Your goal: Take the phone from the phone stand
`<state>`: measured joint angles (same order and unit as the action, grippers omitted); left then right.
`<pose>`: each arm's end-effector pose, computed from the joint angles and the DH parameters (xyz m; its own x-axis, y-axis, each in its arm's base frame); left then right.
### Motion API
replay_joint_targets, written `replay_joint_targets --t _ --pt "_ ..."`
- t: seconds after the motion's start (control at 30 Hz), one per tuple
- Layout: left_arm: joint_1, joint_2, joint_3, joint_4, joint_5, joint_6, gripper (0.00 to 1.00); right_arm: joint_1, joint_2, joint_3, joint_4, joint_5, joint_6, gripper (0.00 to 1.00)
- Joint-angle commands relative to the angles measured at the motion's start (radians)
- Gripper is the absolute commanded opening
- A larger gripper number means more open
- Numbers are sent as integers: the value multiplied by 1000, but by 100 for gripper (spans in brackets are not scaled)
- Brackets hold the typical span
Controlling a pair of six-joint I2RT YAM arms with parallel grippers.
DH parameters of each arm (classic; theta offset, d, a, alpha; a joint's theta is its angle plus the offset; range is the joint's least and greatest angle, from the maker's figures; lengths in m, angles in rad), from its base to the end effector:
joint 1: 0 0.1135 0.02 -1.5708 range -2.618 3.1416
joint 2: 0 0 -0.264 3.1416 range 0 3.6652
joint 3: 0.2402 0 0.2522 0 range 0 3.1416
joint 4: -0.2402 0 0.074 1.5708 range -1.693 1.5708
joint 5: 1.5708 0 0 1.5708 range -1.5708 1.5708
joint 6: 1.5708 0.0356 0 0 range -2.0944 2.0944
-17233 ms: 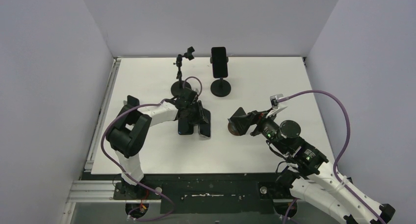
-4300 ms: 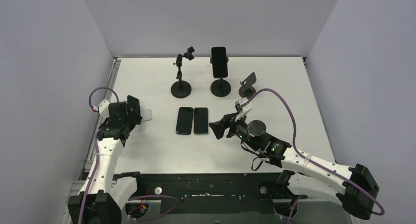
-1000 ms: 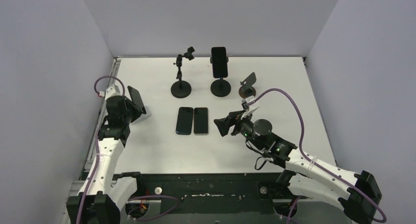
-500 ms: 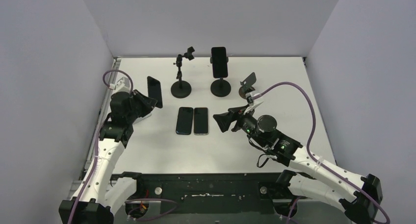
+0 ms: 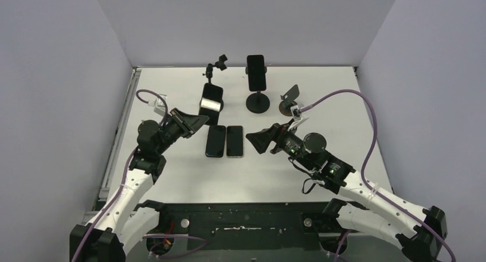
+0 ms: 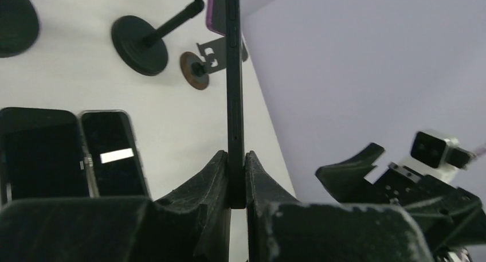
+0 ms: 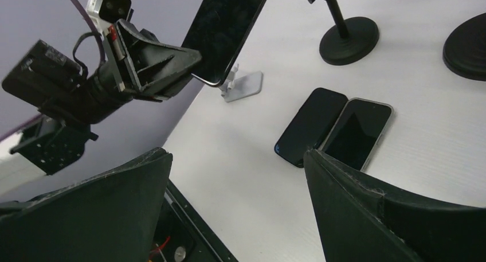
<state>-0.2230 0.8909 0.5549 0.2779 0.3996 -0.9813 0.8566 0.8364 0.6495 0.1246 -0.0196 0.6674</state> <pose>0.2034 -0.0603 0.2885 -0.5157 -0.6682 -0.5362 0.2768 0.4624 -0.8424 0.1333 0.1548 0.3161 -0.5076 0.3593 -0.7831 -0.5782 0.5319 0.6187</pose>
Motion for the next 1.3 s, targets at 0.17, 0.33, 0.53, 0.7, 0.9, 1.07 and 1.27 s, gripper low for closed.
replay_joint_targets --t 0.17,0.33,0.53,0.7,0.9,1.07,1.27 --pt "-93 -19 -158 566 97 -237 0 -168 178 -41 453 -352 339 91" --pt "-138 -14 -215 665 82 -307 0 -175 313 -47 683 -405 407 91" --pt "-157 -13 -230 723 93 -327 0 -173 453 -32 850 -428 486 89" --pt "-164 -14 -246 755 96 -343 0 -171 513 -33 981 -428 545 86" --pt "-171 -26 -250 762 94 -344 0 -163 583 -29 1167 -445 621 79" --pt "-174 -42 -254 764 92 -346 0 -154 638 -8 1242 -468 671 69" --pt "-176 -61 -258 764 106 -326 0 -144 689 32 1299 -513 715 59"
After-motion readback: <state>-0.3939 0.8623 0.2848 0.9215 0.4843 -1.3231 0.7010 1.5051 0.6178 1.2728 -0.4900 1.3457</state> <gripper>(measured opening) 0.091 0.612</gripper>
